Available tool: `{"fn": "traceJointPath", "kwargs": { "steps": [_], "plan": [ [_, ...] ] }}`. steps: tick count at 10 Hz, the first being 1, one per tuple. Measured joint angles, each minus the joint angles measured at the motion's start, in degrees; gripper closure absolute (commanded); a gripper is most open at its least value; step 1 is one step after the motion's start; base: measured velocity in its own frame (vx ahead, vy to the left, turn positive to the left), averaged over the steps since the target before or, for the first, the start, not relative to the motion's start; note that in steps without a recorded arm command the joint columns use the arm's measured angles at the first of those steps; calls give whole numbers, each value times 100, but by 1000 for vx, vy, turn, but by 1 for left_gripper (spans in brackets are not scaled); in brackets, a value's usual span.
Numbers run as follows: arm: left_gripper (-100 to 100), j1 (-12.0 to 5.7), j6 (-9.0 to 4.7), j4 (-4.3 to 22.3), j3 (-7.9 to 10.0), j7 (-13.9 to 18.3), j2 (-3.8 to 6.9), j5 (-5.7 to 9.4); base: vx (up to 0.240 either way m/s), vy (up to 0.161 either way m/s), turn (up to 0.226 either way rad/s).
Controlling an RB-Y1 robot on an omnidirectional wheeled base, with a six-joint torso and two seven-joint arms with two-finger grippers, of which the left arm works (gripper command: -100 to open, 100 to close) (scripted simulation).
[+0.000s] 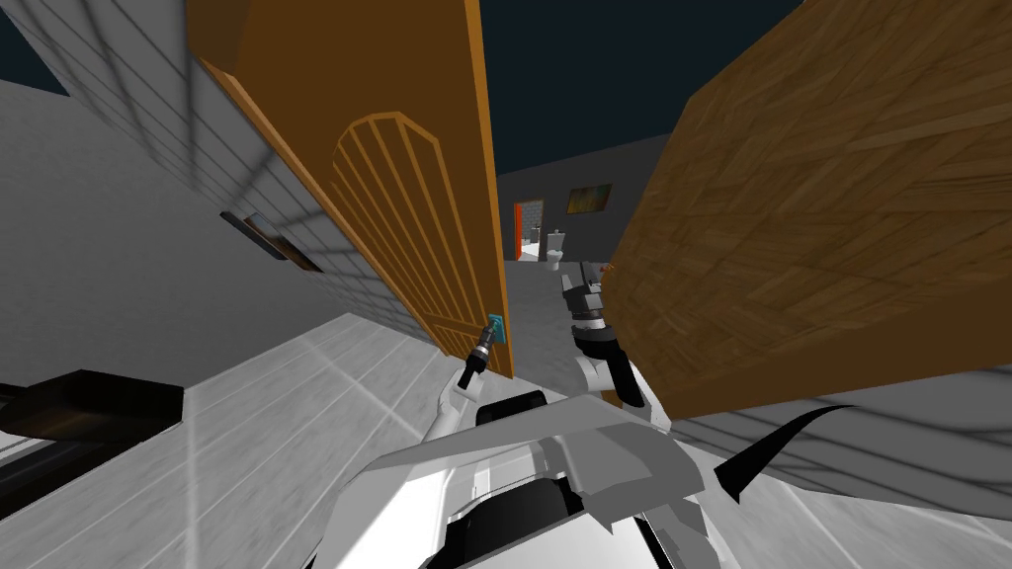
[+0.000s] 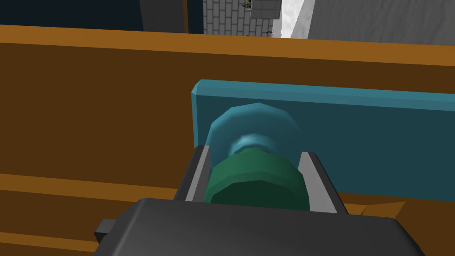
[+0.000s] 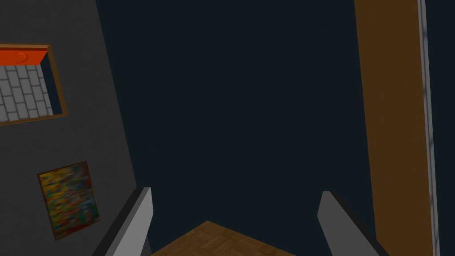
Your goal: Push the door open
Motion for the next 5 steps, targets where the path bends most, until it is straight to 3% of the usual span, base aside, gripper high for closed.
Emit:
{"fn": "traceJointPath", "kwargs": {
  "steps": [3, 5],
  "plan": [
    [100, -6, 5, 0, 0, -1, -2, -1, 0, 0, 0],
    [100, -11, 10, 60, 31, -13, -11, 4, 103, -109, 43]
  ]
}}
